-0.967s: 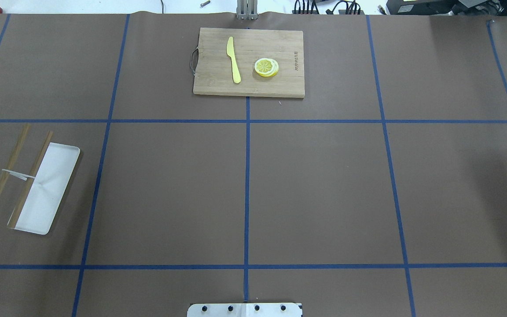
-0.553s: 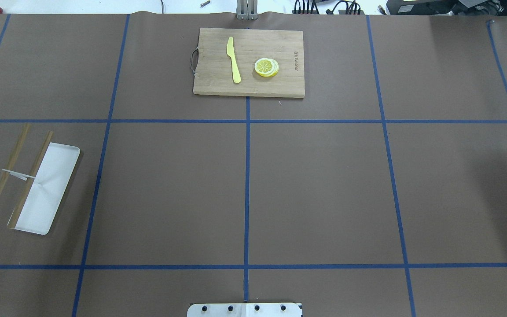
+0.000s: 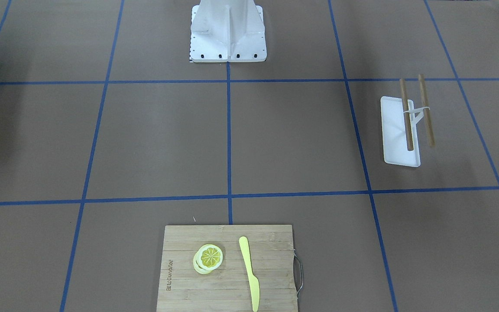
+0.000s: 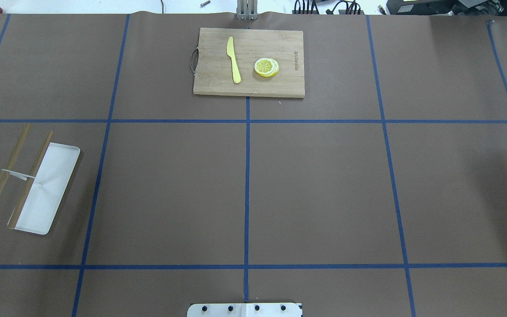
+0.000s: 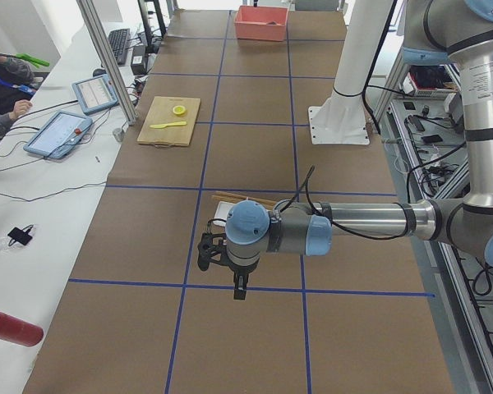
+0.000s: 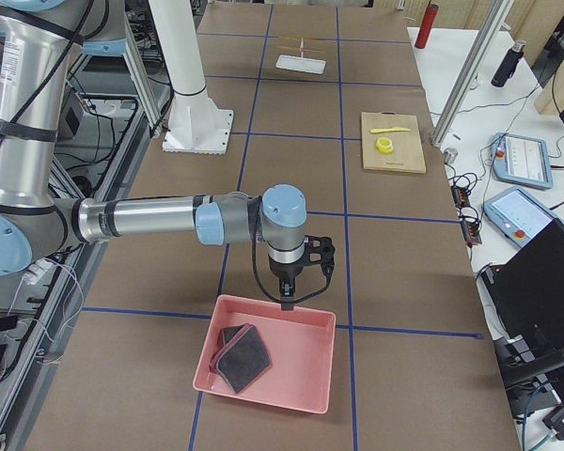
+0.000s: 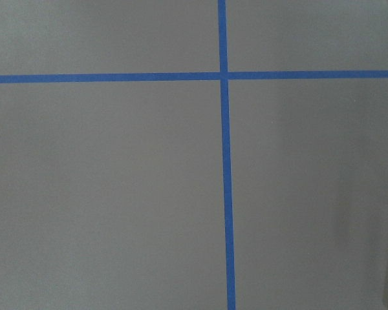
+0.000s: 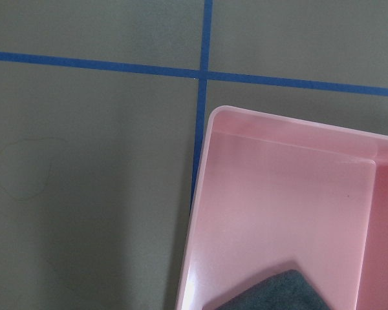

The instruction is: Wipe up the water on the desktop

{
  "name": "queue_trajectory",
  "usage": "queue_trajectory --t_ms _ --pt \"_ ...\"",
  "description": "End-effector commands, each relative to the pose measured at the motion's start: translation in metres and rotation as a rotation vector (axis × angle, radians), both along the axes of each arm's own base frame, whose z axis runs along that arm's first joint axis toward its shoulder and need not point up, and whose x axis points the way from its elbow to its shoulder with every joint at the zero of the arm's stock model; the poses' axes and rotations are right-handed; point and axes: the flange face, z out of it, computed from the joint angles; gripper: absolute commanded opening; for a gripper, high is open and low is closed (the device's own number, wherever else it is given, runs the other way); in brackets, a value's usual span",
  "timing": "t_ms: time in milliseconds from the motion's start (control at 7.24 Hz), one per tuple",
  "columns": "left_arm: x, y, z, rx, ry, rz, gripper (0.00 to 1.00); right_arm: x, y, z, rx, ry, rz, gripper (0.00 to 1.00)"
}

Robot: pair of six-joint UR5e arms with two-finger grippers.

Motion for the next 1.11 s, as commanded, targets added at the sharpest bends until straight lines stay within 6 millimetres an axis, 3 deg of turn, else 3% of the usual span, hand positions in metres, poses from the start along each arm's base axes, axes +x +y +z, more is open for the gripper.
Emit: queue_trajectory --t_ms 0,967 --pt "0.0 0.0 0.0 0.0 -0.001 0.0 0.99 0.0 -0.001 -0.005 0.008 -0.005 0.001 1.0" --pt "0.0 0.003 0.011 -0.022 0.002 0.0 0.99 -0.002 0.004 -0.013 0.017 -0.036 -0.003 1.0"
